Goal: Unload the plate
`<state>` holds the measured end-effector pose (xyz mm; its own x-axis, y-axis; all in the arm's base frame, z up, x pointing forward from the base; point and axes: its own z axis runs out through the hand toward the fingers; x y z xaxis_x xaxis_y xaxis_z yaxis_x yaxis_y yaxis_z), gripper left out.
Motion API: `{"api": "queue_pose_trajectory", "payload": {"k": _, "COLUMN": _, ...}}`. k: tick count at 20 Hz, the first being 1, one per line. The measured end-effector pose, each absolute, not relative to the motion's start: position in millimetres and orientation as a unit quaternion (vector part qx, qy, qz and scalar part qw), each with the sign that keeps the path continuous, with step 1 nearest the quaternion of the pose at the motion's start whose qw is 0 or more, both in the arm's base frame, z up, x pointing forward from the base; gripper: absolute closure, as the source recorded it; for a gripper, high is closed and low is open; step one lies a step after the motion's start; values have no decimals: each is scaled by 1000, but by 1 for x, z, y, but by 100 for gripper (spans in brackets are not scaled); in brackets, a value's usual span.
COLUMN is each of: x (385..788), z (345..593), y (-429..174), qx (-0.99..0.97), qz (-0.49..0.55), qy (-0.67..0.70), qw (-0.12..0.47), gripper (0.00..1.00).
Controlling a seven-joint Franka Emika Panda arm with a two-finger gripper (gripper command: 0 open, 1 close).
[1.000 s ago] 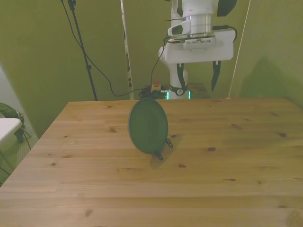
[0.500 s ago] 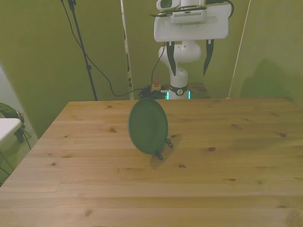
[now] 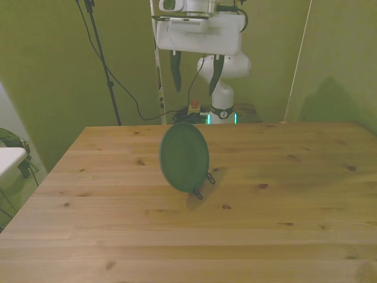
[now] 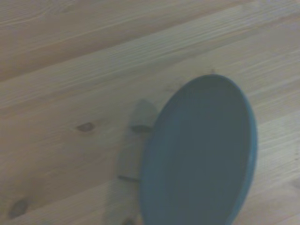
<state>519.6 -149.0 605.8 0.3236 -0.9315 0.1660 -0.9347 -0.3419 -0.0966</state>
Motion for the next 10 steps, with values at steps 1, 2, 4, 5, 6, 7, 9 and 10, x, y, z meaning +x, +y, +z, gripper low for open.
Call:
{"api": "queue_pose_trajectory", "payload": {"k": 1, "x": 521, "z": 602, "y": -156, "qx": 811, "qz": 94, "qy": -578, "qw": 15, "gripper": 0}}
{"api": "queue_pose_trajectory", "payload": {"k": 2, "x": 523, "z": 598, "y": -163, "qx": 809, "qz": 90, "qy": -581, "qw": 23, "gripper": 0}}
{"api": "queue_pose_trajectory", "payload": {"k": 4, "x": 526, "z": 593, "y": -174, "qx": 805, "qz": 84, "qy": -586, "qw": 37, "gripper": 0}}
{"api": "queue_pose_trajectory", "payload": {"k": 5, "x": 527, "z": 591, "y": -178, "qx": 804, "qz": 79, "qy": -588, "qw": 43, "gripper": 0}}
{"api": "queue_pose_trajectory", "payload": {"k": 6, "x": 528, "z": 589, "y": -182, "qx": 802, "qz": 73, "qy": -591, "qw": 47, "gripper": 0}}
{"api": "queue_pose_trajectory", "payload": {"k": 7, "x": 529, "z": 586, "y": -186, "qx": 800, "qz": 67, "qy": -593, "qw": 53, "gripper": 0}}
{"api": "queue_pose_trajectory", "payload": {"k": 9, "x": 533, "z": 582, "y": -192, "qx": 799, "qz": 61, "qy": -594, "qw": 67, "gripper": 0}}
{"api": "queue_pose_trajectory", "payload": {"k": 10, "x": 537, "z": 579, "y": -194, "qx": 800, "qz": 61, "qy": -593, "qw": 72, "gripper": 0}}
